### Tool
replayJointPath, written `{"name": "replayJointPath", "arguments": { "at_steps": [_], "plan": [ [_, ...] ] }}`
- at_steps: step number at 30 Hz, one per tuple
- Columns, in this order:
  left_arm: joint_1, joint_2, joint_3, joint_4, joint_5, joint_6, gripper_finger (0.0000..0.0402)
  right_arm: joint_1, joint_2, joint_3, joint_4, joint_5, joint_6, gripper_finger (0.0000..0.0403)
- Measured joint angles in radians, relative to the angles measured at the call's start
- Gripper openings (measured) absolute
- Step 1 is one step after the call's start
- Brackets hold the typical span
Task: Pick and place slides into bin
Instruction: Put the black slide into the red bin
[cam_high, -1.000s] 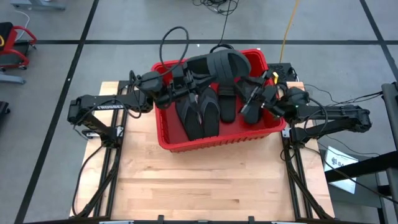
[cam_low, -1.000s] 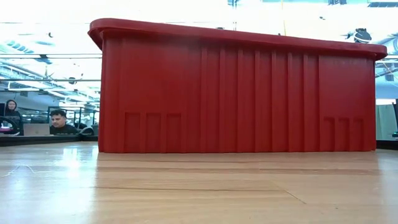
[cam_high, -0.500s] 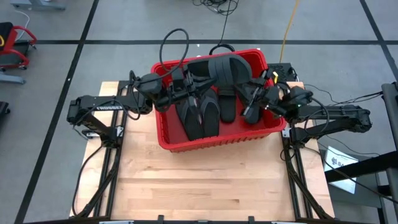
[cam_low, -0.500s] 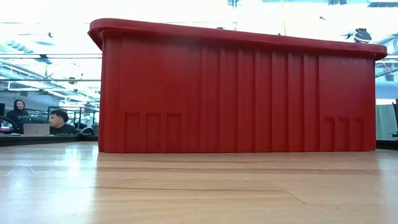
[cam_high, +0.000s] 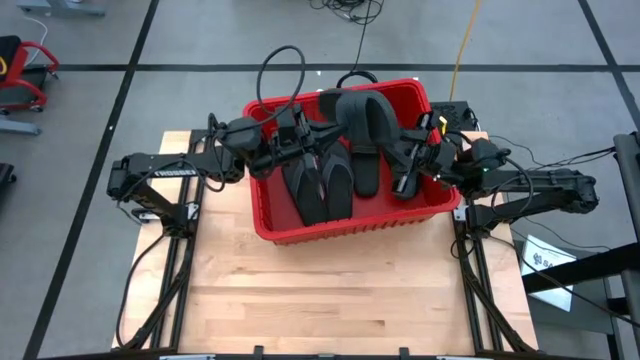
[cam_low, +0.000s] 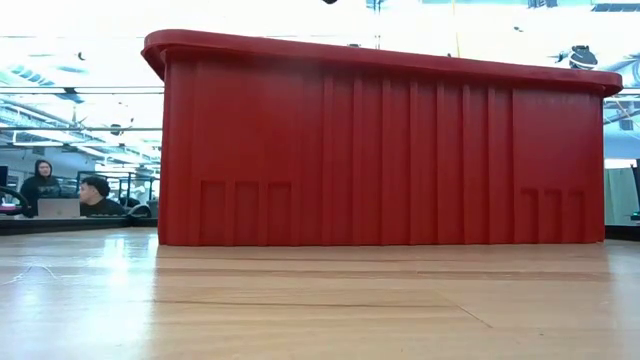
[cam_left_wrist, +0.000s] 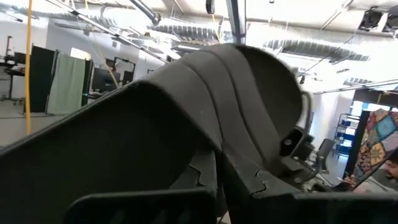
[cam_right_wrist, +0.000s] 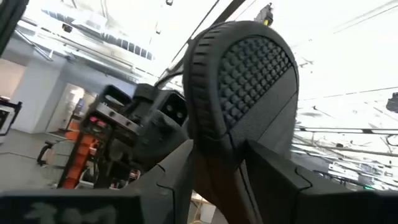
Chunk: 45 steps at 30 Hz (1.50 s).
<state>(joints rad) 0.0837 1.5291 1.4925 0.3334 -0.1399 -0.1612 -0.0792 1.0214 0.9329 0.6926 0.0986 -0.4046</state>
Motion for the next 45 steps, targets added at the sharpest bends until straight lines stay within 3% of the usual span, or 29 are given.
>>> {"name": "replayJointPath", "arguments": {
  "at_steps": [16,27,32,38,45],
  "plan": [
    [0.0,0.002,0.0,-0.021,-0.003,0.0,0.0,0.0,0.005,0.0,0.027,0.008,-0.008,0.0146],
    [-0.001,0.002,0.0,-0.024,-0.001,0.01,0.0,0.0,0.04,0.0,0.051,0.065,-0.026,0.0217],
    [-0.001,0.002,0.0,-0.039,0.004,0.009,0.0,0.0,0.057,0.0,0.119,0.059,-0.053,0.0226],
    [-0.001,0.003,0.0,-0.048,0.0,0.005,0.0,-0.019,0.058,0.0,0.138,0.053,-0.053,0.0199],
    [-0.001,0.003,0.0,-0.048,0.0,0.006,0.0,-0.026,0.057,0.0,0.142,0.055,-0.053,0.0126]
  ]
}}
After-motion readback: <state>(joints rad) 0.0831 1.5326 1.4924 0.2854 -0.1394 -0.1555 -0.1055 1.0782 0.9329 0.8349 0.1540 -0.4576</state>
